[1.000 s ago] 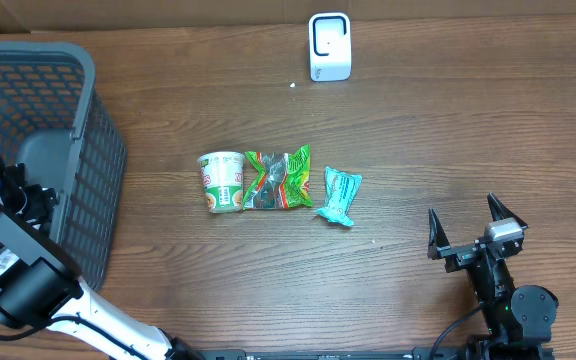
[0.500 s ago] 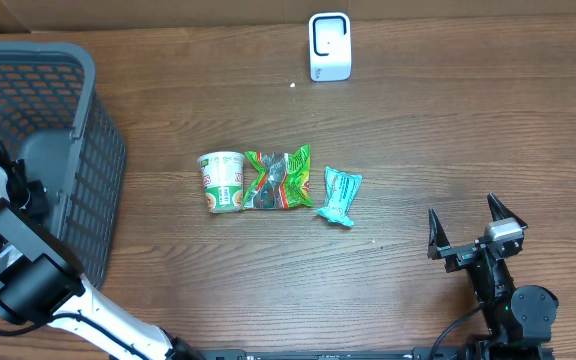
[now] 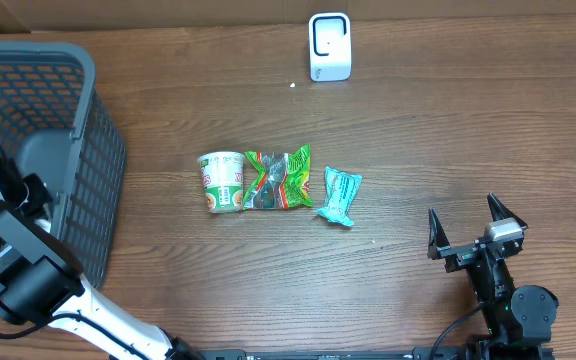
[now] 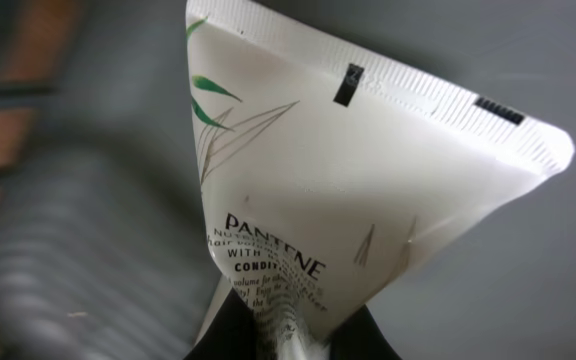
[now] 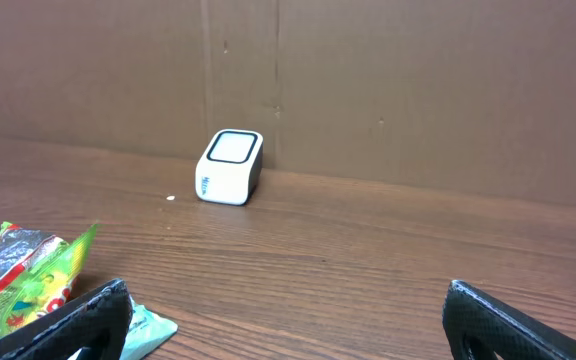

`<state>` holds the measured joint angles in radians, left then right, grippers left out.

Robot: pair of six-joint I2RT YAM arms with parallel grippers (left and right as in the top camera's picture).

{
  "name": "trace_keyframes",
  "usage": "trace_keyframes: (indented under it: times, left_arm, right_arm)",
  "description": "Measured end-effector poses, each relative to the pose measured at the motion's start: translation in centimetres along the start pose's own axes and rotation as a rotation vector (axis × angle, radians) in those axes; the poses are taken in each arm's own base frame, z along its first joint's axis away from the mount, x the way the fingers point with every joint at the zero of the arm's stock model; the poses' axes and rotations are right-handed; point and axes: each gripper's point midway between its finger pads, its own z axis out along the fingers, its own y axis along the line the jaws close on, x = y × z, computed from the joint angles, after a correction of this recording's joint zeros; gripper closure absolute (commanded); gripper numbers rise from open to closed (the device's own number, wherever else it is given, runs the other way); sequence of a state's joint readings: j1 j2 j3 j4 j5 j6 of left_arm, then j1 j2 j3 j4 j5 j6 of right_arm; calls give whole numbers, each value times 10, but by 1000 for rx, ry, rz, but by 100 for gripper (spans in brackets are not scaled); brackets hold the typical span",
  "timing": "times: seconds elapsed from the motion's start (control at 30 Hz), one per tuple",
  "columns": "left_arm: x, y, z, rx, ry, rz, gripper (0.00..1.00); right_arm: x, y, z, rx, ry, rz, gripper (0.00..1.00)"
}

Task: Scan the item barcode
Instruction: 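Reach the left gripper into the basket and grasp the Pantene tube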

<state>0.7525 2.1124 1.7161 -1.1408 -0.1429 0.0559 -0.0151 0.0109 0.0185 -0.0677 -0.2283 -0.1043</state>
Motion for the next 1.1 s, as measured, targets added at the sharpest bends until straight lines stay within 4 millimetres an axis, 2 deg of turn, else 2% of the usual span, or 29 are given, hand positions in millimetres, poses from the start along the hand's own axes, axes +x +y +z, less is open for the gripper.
trace_keyframes:
  times: [0.13,0.27,0.33,0.47,0.6,0.67,0.8,0.9,1.1]
  left_arm:
    - [-9,-22,-22,139,8,-36,96]
    - [-35,-43,-73,285,-95,-50,96]
    - [-43,-51,-91,341,-137,-46,96]
    - [-45,-73,-115,412,-160,-18,96]
    - [-41,-98,-128,432,-176,35,96]
    - [-37,-106,-146,429,-213,62,96]
    - [-29,-104,-188,425,-314,78,96]
    - [-20,-93,-233,406,-433,78,96]
    - [13,-68,-305,344,-622,62,96]
  right_arm:
    - [0,0,0,0,0,0,0]
    - [0,0,0,0,1,0,0]
    - [0,0,0,0,0,0,0]
    - [0,0,0,0,0,0,0]
    - [0,0,0,0,0,0,0]
    - [0,0,0,0,0,0,0]
    - [0,0,0,0,0,0,0]
    - [0,0,0,0,0,0,0]
    - [0,0,0,0,0,0,0]
